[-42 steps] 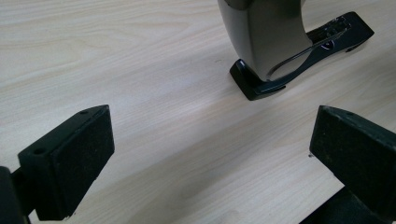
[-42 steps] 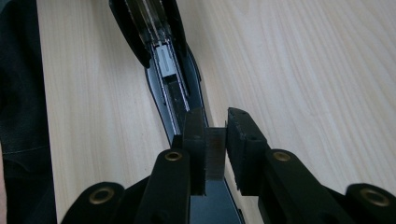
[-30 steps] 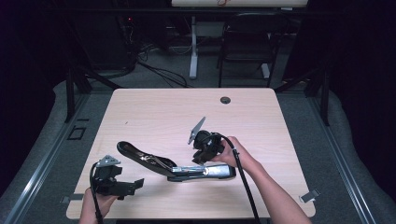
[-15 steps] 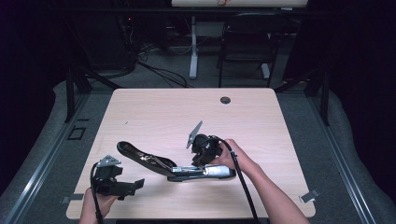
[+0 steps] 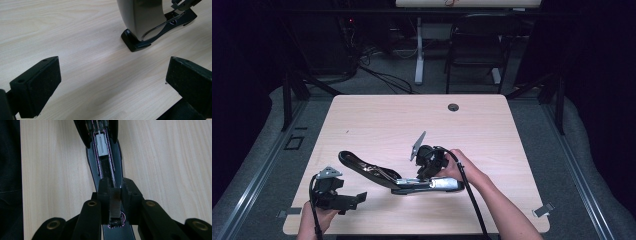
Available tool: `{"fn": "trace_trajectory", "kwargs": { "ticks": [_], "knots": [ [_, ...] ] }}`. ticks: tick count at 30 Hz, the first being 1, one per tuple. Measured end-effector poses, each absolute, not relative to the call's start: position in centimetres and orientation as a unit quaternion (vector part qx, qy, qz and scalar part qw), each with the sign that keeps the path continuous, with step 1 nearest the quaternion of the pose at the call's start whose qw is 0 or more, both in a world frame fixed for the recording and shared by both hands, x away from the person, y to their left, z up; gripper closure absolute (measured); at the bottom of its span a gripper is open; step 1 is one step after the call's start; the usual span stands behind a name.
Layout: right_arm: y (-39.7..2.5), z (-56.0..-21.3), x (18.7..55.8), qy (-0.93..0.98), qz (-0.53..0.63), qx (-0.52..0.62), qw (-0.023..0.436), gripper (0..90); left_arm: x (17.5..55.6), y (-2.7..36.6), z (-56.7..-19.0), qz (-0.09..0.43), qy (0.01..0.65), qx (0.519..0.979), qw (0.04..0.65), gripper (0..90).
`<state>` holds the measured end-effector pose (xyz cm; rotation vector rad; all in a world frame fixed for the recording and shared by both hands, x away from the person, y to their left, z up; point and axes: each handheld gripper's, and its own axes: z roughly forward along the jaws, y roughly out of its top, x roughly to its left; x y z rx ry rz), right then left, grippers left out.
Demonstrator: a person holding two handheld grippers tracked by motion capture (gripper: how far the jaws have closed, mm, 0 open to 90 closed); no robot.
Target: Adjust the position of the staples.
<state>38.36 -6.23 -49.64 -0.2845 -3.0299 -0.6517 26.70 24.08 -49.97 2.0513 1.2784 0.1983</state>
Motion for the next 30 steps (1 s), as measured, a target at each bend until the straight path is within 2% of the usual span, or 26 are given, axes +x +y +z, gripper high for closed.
{"fn": "trace_trajectory", "kwargs": {
  "ticks": [30],
  "knots": [
    [-5.5, -50.7, 38.8, -0.980, -0.191, -0.059, 0.025, 77.6, 26.7, 24.1, -50.0, 0.075, 0.497, 0.791, 0.348, 0.1]
  ]
}}
